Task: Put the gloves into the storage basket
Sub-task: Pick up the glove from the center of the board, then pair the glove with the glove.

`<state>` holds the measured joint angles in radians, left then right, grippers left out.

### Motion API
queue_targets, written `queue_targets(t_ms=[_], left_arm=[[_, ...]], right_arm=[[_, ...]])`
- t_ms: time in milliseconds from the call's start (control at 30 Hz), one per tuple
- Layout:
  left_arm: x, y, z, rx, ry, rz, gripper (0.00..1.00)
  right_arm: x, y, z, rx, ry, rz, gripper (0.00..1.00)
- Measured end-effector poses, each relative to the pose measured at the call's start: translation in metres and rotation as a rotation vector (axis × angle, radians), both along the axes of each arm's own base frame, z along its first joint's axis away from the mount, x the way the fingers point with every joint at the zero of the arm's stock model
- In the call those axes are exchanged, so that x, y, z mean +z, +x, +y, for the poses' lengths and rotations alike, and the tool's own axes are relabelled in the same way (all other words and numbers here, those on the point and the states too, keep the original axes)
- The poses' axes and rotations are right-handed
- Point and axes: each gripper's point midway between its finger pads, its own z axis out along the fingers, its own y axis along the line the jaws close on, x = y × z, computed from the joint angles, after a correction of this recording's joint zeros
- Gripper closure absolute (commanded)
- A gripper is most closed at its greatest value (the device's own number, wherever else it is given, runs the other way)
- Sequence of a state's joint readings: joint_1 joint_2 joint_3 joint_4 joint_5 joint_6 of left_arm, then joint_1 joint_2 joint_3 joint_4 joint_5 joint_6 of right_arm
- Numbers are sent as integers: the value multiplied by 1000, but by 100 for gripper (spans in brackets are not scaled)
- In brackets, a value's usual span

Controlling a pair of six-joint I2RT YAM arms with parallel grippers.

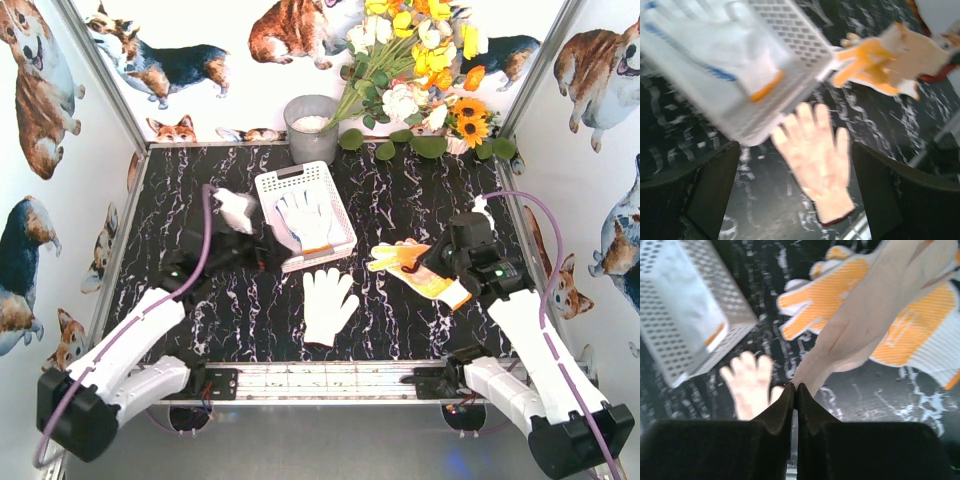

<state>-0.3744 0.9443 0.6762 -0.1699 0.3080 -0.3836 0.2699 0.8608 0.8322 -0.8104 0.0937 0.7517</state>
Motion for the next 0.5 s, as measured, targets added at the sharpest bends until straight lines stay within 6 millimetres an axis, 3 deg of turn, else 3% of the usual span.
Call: queue_targets(t_ms=[133, 300, 400, 500], left_arm=[[31, -21, -60, -159, -13, -77, 11], [85, -27, -127, -279, -50, -213, 10], [88, -30, -159, -329, -38, -238, 10], [70, -36, -184, -376, 6, -215, 10]], right_arm=[[23, -1, 21, 48, 122, -33, 100], [39, -5, 48, 109, 237, -34, 100], [50, -8, 65, 153, 277, -43, 100], [59, -9, 80, 191, 309, -55, 100]])
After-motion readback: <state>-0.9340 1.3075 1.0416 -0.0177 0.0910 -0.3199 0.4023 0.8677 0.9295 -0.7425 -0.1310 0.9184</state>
